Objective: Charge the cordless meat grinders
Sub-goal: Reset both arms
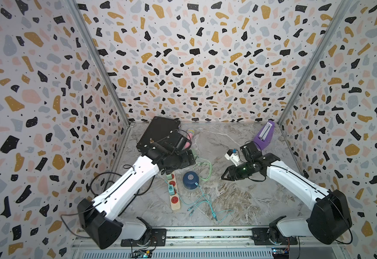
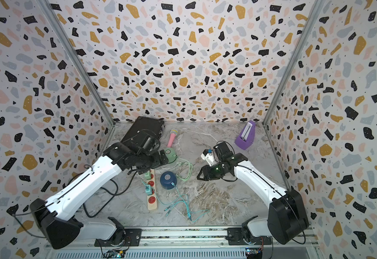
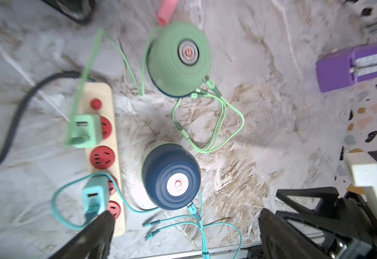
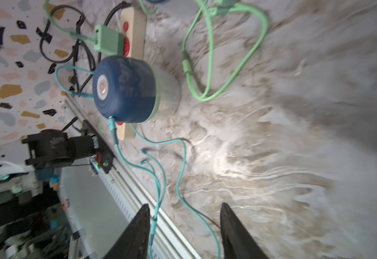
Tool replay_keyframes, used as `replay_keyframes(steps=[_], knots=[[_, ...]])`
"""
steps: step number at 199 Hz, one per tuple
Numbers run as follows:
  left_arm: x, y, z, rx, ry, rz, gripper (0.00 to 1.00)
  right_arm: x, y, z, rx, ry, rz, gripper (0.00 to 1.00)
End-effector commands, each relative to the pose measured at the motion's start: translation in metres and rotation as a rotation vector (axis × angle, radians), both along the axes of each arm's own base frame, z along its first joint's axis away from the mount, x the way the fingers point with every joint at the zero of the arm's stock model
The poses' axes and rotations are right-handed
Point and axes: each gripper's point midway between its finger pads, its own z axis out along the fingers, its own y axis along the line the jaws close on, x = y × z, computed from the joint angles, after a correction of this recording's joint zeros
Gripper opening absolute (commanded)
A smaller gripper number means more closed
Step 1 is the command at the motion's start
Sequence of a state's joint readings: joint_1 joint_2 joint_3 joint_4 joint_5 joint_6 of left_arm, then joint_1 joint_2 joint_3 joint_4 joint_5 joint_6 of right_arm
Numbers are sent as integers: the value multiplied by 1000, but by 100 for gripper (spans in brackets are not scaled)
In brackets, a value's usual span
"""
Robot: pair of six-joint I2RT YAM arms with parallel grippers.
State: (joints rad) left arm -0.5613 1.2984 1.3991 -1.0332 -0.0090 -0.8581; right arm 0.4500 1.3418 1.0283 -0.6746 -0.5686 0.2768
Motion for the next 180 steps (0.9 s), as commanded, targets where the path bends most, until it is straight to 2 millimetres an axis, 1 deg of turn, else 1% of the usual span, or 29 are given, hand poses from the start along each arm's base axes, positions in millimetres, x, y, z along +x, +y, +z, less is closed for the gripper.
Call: replay_keyframes(steps=[1, 14, 20, 33, 50, 63, 77, 81, 84, 85, 88, 89, 91, 96, 107, 108, 124, 134, 139, 143, 154, 168, 180], knots=[[-6, 58, -2, 136, -6, 6, 99, 27, -40, 12, -131, -139, -101, 53], [4, 80, -3, 152, -58, -5, 99, 43, -62, 10, -191, -197, -172, 55], [12, 90, -3, 172, -100, -11, 99, 50, -73, 8, -226, -227, -209, 56], [28, 115, -8, 235, -174, -14, 99, 65, -95, 5, -269, -285, -298, 60], [48, 159, -26, 338, -219, 72, 99, 82, -123, 3, -273, -341, -444, 63], [63, 182, -41, 420, -268, 83, 99, 92, -143, -1, -267, -379, -550, 64], [76, 205, -57, 463, -320, 132, 99, 98, -166, -6, -281, -422, -667, 70], [79, 209, -62, 457, -334, 145, 99, 99, -172, -7, -285, -433, -695, 74], [81, 213, -65, 454, -343, 159, 99, 100, -176, -8, -288, -442, -712, 79], [81, 215, -66, 452, -345, 162, 99, 100, -177, -8, -288, -446, -718, 81], [82, 218, -71, 448, -348, 170, 99, 101, -181, -8, -294, -456, -733, 95], [83, 219, -72, 447, -348, 172, 99, 101, -182, -8, -295, -460, -737, 97], [83, 221, -75, 445, -349, 176, 99, 101, -184, -8, -300, -466, -745, 99], [83, 226, -82, 443, -348, 185, 99, 102, -189, -8, -313, -484, -763, 100], [82, 235, -97, 456, -345, 193, 99, 102, -199, -7, -354, -518, -789, 100], [84, 236, -95, 458, -358, 196, 99, 102, -200, -7, -358, -520, -790, 100], [90, 241, -105, 471, -438, 196, 99, 101, -215, -8, -425, -560, -832, 100], [94, 237, -110, 444, -498, 195, 99, 100, -227, -9, -457, -586, -881, 100], [97, 232, -113, 414, -523, 186, 99, 98, -231, -12, -466, -586, -897, 100], [99, 227, -115, 383, -538, 180, 99, 101, -235, -9, -460, -610, -918, 100], [103, 219, -124, 323, -562, 177, 99, 100, -242, -14, -467, -619, -950, 100], [105, 221, -137, 303, -584, 218, 99, 98, -250, -22, -491, -626, -970, 100], [107, 226, -137, 335, -607, 242, 99, 98, -253, -29, -506, -639, -972, 100]])
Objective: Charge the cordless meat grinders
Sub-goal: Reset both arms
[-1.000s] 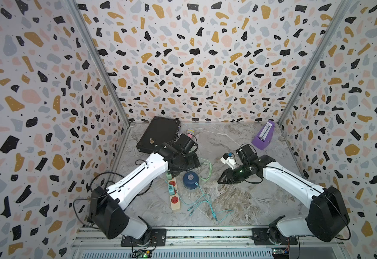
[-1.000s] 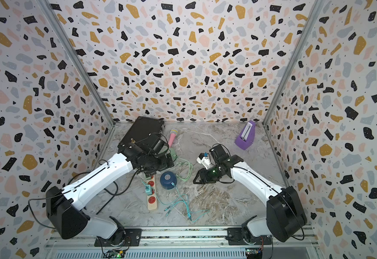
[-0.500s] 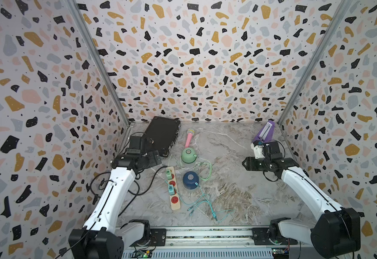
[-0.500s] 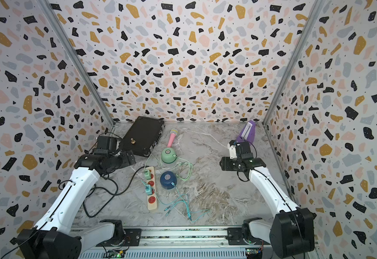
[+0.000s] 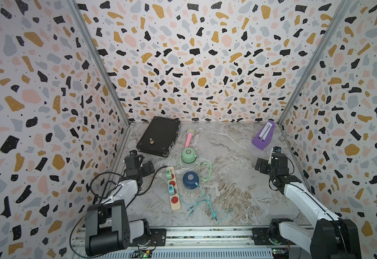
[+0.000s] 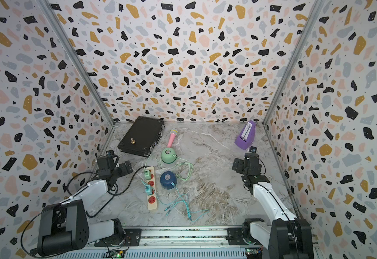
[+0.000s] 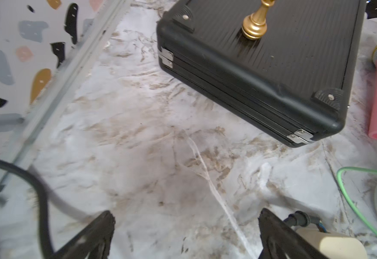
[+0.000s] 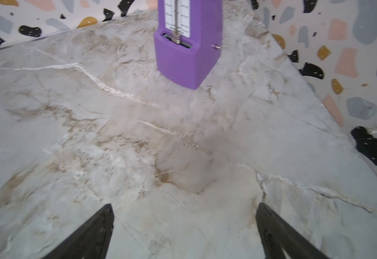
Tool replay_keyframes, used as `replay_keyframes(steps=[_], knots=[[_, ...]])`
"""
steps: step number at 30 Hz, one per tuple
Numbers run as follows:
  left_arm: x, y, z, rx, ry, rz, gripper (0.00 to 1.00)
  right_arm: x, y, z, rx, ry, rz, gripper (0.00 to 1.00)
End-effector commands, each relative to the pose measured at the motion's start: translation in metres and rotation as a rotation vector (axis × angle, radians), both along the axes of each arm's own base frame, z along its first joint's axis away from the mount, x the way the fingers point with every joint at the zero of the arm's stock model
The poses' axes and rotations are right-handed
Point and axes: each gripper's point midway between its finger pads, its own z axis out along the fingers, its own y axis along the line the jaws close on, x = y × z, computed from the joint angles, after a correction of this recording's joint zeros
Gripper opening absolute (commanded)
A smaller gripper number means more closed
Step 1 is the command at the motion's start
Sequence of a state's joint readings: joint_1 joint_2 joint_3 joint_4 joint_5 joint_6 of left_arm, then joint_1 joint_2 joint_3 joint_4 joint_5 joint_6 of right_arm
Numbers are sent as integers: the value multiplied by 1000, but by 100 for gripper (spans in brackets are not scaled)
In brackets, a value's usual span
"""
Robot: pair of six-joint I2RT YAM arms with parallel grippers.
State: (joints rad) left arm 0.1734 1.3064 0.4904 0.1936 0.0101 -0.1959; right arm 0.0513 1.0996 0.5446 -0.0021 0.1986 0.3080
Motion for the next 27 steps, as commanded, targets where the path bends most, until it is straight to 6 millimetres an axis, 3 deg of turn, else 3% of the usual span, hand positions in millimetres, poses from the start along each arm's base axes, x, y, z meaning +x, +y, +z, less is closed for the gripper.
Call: replay_keyframes(steps=[1, 4, 7, 9, 10, 12, 14, 18, 19, 21, 27], knots=[[31, 2, 36, 18, -239, 0, 99, 6, -18, 7, -60, -87, -69, 100], [29, 4, 40, 90, -294, 24, 99, 12, -21, 10, -87, -133, -64, 100], [24, -18, 43, 188, -343, -35, 99, 22, -17, 3, -133, -181, -10, 100], [15, -34, 27, 237, -368, -78, 99, 27, -15, -5, -156, -192, 21, 100], [17, -40, 36, 235, -461, -84, 99, 28, -14, -5, -165, -218, 31, 100], [18, -39, 40, 247, -456, -85, 99, 31, -13, -3, -191, -261, 63, 100], [20, -22, 30, 255, -326, 9, 99, 36, -14, -7, -186, -286, 80, 100], [28, -27, 33, 286, -356, -21, 99, 41, -19, -35, -109, -286, 96, 100], [27, -27, 31, 275, -338, -20, 99, 46, -16, -33, -108, -313, 114, 100], [27, -27, 30, 278, -336, -18, 99, 50, -13, -42, -103, -216, 144, 99], [26, -27, 33, 277, -358, -15, 99, 48, -10, -37, -116, -252, 149, 100]])
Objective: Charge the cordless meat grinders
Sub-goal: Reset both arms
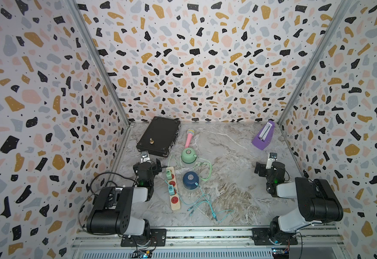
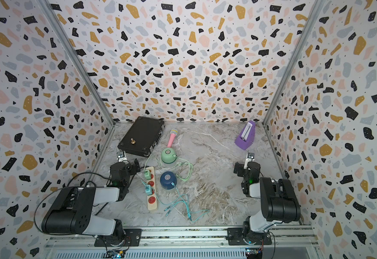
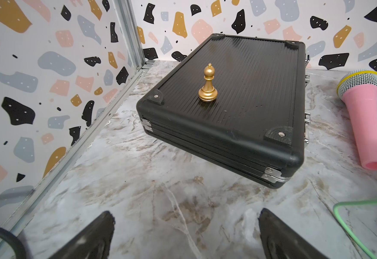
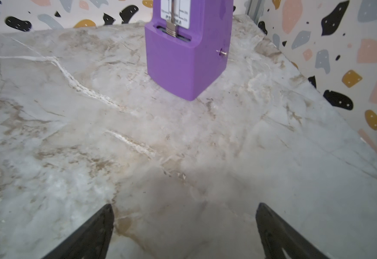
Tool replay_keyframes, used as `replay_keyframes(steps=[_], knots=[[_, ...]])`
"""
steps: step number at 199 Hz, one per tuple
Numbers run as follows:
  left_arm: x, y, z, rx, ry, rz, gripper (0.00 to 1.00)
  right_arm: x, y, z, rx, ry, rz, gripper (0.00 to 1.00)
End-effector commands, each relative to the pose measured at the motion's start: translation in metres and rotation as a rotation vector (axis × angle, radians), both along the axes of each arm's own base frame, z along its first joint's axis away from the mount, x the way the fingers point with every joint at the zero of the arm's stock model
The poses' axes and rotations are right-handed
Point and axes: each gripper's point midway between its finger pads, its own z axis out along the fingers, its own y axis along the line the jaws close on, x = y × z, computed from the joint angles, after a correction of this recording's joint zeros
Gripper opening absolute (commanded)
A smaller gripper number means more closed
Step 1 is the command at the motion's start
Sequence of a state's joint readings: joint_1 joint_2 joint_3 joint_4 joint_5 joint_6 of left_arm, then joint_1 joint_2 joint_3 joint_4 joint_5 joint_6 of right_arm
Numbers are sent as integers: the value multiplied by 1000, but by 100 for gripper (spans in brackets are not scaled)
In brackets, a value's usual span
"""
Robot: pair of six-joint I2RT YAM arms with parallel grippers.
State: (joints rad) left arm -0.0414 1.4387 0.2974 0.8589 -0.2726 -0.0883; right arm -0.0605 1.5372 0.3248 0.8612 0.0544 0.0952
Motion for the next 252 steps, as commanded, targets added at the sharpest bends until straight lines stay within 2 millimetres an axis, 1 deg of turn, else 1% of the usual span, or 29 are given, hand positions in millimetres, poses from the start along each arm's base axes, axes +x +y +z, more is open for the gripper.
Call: replay_keyframes(steps=[1, 7, 14, 26, 36, 75, 252], knots=[[3, 1, 13, 17, -53, 5, 99, 8, 5, 22, -10, -67, 30, 100], [3, 1, 13, 16, -55, 5, 99, 10, 6, 25, -9, -98, 37, 100], [3, 1, 13, 16, -54, 5, 99, 9, 6, 23, -10, -72, 37, 100], [3, 1, 13, 25, -55, 1, 99, 10, 7, 25, -10, -95, 42, 100], [3, 0, 13, 25, -54, -1, 99, 9, 7, 24, -11, -81, 43, 100], [3, 0, 13, 25, -55, -2, 99, 12, 15, 23, -9, -76, 95, 100], [4, -2, 12, 25, -50, -14, 99, 12, 15, 22, -11, -71, 93, 100]])
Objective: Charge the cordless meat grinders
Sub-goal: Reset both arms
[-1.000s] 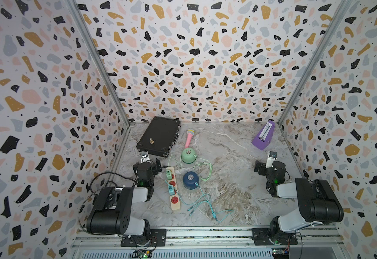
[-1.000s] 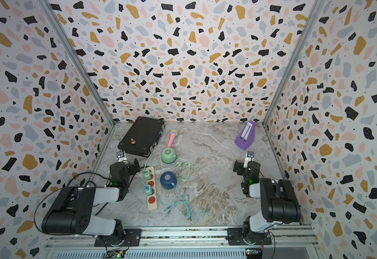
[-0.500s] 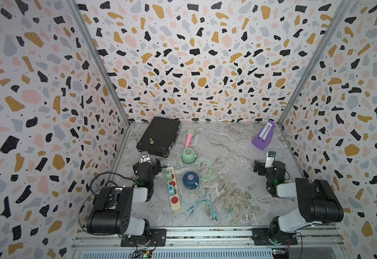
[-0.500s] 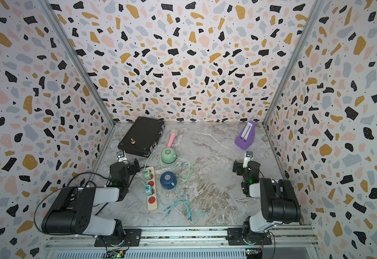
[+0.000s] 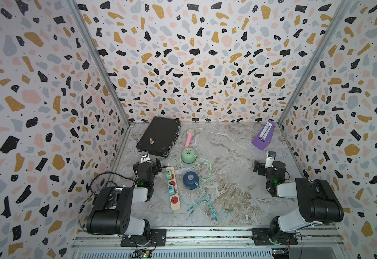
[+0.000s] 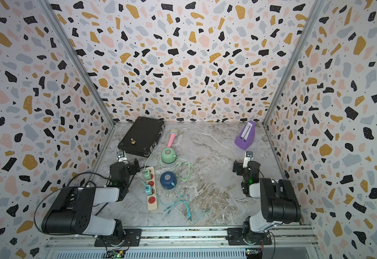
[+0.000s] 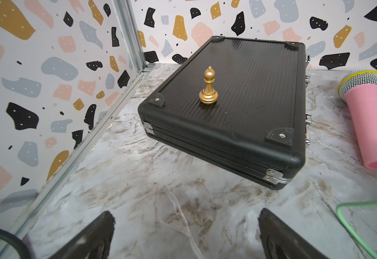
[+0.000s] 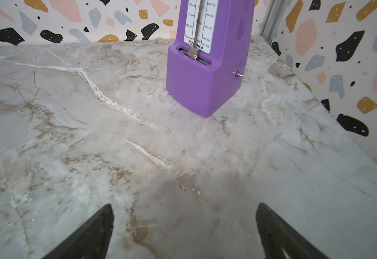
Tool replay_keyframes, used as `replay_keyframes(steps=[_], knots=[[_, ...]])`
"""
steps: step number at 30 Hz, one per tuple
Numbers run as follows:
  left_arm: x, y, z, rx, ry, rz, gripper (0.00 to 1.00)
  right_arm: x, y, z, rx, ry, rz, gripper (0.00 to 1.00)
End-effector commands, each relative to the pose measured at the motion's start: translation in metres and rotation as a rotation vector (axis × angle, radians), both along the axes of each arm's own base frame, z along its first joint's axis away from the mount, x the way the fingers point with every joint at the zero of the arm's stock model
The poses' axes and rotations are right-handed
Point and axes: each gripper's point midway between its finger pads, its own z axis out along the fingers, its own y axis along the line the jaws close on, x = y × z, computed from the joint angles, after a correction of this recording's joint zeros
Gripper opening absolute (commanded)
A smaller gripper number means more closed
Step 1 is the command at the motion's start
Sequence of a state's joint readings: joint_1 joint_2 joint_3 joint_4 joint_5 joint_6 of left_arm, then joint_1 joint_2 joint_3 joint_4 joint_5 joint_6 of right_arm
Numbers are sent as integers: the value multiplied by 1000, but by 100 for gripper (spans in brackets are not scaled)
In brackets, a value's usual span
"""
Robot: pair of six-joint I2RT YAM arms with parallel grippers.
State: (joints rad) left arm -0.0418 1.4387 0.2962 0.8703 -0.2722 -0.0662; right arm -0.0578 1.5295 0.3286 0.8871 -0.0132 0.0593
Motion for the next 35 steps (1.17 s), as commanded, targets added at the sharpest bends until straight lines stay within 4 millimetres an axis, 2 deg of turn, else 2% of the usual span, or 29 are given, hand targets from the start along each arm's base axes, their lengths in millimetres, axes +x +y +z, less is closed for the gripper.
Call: replay_keyframes(steps=[1, 5, 8, 10, 13, 16, 17, 19, 22, 31, 35], knots=[[3, -2, 10, 6, -45, -6, 99, 7, 3, 13, -4, -35, 14, 100], [1, -2, 11, 7, -52, -8, 99, 6, 2, 14, -5, -41, 12, 100], [-22, -13, 19, -2, -167, -83, 99, -10, 1, 24, -16, -144, -2, 100], [-31, 2, 22, -13, -221, 8, 99, -22, -1, 29, -18, -209, -15, 100], [-20, 3, 21, 8, -203, 15, 99, -17, -3, 25, -13, -185, -26, 100], [0, 3, 6, -5, 11, 26, 99, 3, -14, 13, -11, -32, -90, 100], [3, -1, 7, 15, 2, 12, 99, 5, -10, 15, -34, -45, -83, 100], [3, 1, 12, 27, -67, 16, 99, 4, -10, 14, -38, -38, -83, 100], [2, 0, 10, 8, -25, 18, 99, 4, -9, 14, -36, -44, -78, 100], [8, -4, 9, 18, -34, -11, 99, 5, -7, 14, -37, -42, -66, 100], [4, -4, 11, 21, -44, -8, 99, 8, -5, 11, -37, -21, -56, 100]])
